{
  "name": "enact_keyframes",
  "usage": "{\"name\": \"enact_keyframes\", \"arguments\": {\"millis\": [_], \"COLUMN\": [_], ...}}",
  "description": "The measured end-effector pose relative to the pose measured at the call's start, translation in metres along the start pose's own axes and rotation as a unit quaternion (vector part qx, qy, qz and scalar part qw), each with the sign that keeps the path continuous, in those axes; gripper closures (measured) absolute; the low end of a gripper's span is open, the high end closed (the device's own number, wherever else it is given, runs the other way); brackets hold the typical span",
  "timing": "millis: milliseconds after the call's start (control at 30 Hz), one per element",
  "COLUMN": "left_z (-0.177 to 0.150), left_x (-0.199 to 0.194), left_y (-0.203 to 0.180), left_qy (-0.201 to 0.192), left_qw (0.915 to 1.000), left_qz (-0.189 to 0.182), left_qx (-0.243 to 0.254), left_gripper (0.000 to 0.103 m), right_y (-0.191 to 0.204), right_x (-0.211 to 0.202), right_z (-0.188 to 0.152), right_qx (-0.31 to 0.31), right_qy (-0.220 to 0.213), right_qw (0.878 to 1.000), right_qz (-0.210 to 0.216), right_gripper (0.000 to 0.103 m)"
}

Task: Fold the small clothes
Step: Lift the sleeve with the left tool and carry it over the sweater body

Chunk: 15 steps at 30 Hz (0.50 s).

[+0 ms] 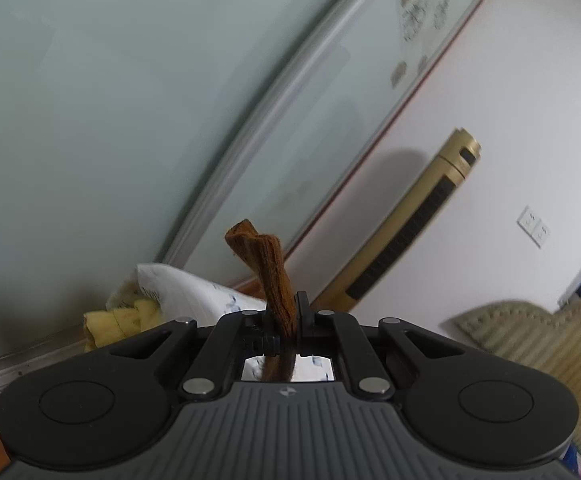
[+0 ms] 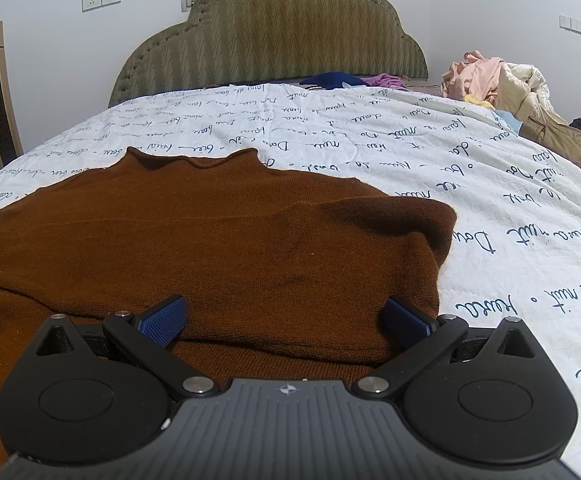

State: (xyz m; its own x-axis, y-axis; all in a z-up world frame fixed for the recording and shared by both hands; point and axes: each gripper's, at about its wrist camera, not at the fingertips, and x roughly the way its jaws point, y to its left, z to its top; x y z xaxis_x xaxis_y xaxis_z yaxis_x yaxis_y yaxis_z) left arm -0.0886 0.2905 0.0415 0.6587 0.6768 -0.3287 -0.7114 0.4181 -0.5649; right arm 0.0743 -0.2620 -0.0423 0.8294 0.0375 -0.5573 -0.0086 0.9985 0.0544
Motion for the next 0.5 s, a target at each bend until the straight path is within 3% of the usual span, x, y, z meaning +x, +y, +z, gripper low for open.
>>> {"name": "enact_keyframes", "arguments": {"millis": [500], "left_z": [-0.019], "left_x": [0.019], "left_y": [-0.033], "left_qy": [0.045], "left_qw": [0.9953], "left_qz": [-0.029], "left_qx": [0.08], "left_gripper": [0.097], "right_y": [-0.001], "right_x": [0.0], "right_z": [0.0], "right_qx": [0.003], "right_qy": [-0.001], "right_qw": [1.0], "right_qz": [0.003], "right_gripper": [0.0]}}
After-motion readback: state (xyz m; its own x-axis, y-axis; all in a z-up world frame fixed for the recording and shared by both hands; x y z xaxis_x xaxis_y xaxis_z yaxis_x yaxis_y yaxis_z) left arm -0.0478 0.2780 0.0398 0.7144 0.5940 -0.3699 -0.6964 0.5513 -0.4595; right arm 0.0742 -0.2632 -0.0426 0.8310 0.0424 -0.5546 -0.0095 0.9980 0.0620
